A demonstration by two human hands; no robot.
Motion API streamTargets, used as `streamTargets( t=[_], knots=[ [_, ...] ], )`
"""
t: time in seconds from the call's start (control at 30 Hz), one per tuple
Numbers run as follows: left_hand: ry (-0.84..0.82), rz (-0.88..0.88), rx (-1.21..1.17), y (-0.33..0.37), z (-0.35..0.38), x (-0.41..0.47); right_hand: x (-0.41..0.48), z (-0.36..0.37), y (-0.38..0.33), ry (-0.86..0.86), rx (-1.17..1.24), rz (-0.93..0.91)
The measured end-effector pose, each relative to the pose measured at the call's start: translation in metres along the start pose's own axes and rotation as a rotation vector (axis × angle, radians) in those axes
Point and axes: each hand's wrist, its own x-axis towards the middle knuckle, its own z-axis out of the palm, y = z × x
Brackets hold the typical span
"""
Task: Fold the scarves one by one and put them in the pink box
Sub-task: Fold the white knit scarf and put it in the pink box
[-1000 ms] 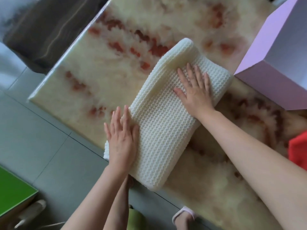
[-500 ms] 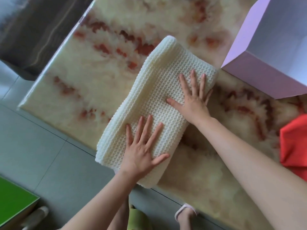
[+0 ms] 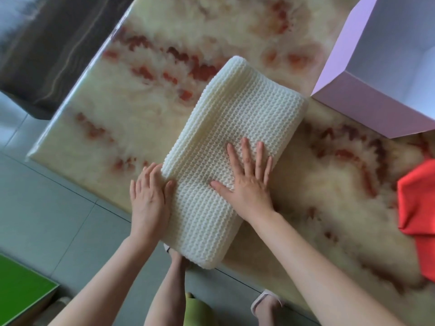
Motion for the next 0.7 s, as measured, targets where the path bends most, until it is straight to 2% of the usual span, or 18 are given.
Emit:
streamTargets(
  t=[0.13,0.23,0.37,0.47,0.57,0.63,0.7],
  knots=[
    [0.04,0.052,-0.105,0.022,-0.011,0.007,-0.021,-0.016,-0.019,0.045,0.09,-0.046],
    [0.078,0.104,-0.065,0.03,-0.012,0.019,-0.06,-0.001,-0.036,-0.038,0.138,-0.07],
    [0.067,0.011,-0.062,0.022,-0.002,0.037,-0.076,0.032,-0.046,-0.072,0.138,0.023],
    [0.092,0.007,-0.074,0.023,-0.004,0.041,-0.07,0.032,-0.051,0.021,0.193,0.052],
    [0.061,0.001,-0.085,0.029,-0.015,0.033,-0.083,0.029,-0.055,0.109,0.45,0.118],
    [-0.052,-0.071,-0.035,0.027,-0.027,0.022,-0.101,0.028,-0.059,0.17,0.681,0.239],
    [-0.148,-0.116,0.018,0.02,-0.036,0.008,-0.121,0.028,-0.068,0.143,0.96,0.388]
  ],
)
